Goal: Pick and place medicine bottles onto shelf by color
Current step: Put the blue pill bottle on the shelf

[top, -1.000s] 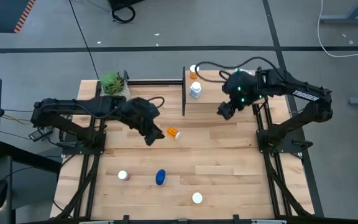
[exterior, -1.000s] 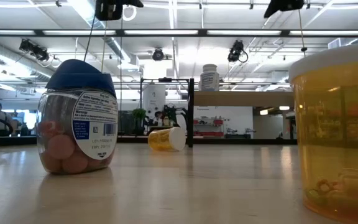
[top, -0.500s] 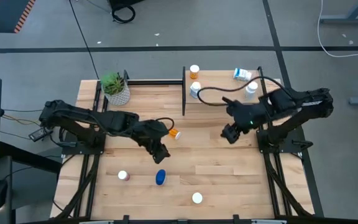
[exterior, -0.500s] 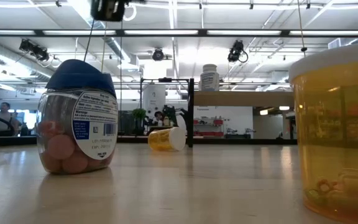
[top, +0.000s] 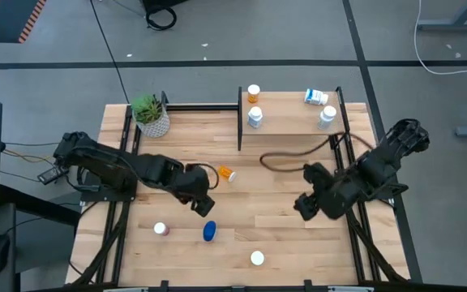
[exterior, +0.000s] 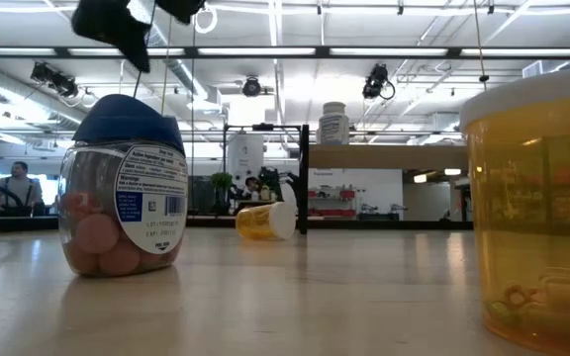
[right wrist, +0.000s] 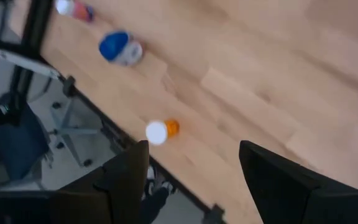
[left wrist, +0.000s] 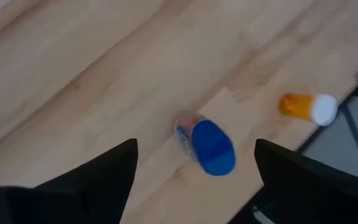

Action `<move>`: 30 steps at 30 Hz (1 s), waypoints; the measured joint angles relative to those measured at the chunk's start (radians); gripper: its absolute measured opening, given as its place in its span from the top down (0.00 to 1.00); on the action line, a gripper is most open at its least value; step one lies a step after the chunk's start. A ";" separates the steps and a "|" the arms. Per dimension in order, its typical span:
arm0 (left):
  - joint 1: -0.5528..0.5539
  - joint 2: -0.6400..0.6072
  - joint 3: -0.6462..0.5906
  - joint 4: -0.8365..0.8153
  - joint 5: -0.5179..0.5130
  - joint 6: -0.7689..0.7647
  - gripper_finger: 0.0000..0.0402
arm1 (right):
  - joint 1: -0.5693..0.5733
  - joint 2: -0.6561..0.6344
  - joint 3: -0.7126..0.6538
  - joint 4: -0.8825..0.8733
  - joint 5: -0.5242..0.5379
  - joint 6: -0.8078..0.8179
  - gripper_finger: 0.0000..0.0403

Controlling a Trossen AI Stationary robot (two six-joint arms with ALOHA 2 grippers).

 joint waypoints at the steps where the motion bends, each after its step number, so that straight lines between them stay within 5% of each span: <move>1: -0.012 0.012 0.000 0.005 -0.007 -0.018 0.17 | 0.013 0.008 0.000 0.000 -0.015 0.015 0.36; 11: -0.170 0.156 0.000 0.073 -0.006 -0.236 0.18 | 0.126 0.050 0.000 -0.007 0.013 0.095 0.36; 20: -0.178 0.226 0.000 0.217 -0.021 -0.337 0.18 | 0.181 0.049 0.000 -0.015 0.013 0.044 0.36; 30: -0.173 0.281 -0.001 0.201 -0.022 -0.364 0.18 | 0.204 0.049 0.000 -0.053 0.013 0.016 0.36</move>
